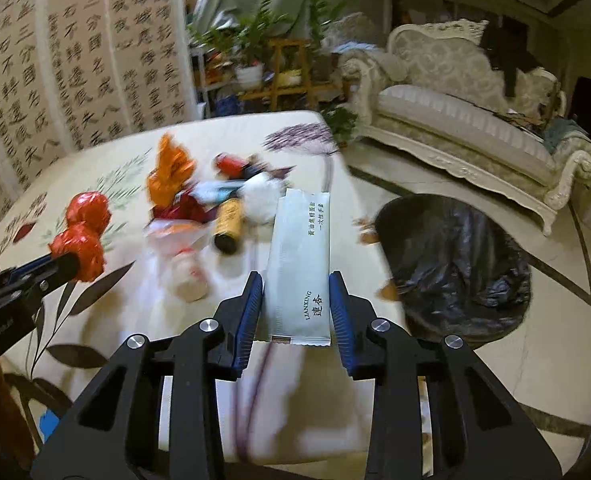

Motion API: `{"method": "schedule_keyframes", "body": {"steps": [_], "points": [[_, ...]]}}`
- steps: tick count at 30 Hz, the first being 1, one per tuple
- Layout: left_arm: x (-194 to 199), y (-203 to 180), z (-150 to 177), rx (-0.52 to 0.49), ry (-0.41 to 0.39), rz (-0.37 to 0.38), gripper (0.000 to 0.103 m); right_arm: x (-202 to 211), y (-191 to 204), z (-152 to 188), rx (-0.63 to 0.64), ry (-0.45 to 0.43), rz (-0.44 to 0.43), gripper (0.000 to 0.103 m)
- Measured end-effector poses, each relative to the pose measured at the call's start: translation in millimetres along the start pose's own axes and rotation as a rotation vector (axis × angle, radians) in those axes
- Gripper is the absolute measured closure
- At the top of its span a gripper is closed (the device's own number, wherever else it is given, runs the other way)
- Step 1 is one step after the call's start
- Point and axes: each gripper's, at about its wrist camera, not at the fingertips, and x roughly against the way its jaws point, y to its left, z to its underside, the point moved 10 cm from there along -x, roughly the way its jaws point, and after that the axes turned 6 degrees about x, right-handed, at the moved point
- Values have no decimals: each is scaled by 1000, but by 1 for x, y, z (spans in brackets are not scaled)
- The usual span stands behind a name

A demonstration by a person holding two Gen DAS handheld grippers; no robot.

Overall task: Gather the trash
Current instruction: 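Carry the red bag to the black bin with the left tool while the right tool carries the packet, then open both tools over the black bin to drop the bag and packet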

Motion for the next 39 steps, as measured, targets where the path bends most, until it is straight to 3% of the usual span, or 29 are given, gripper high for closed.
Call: {"method": "schedule_keyframes", "body": {"steps": [7, 16, 29, 35, 39], "points": [[-12, -78, -9, -94, 5, 113, 70, -2, -75, -5, -86, -21, 103, 70], [-54, -159, -15, -188, 25, 182, 70, -31, -148, 2, -156, 14, 155, 69], [-116, -228, -8, -316, 76, 157, 70, -72, -188, 14, -201, 61, 145, 69], [-139, -237, -6, -353, 100, 133, 68, -89, -197, 20, -216, 82, 130, 68], [-147, -233, -6, -346, 117, 114, 54, -92, -203, 21, -227, 82, 144, 55]]}}
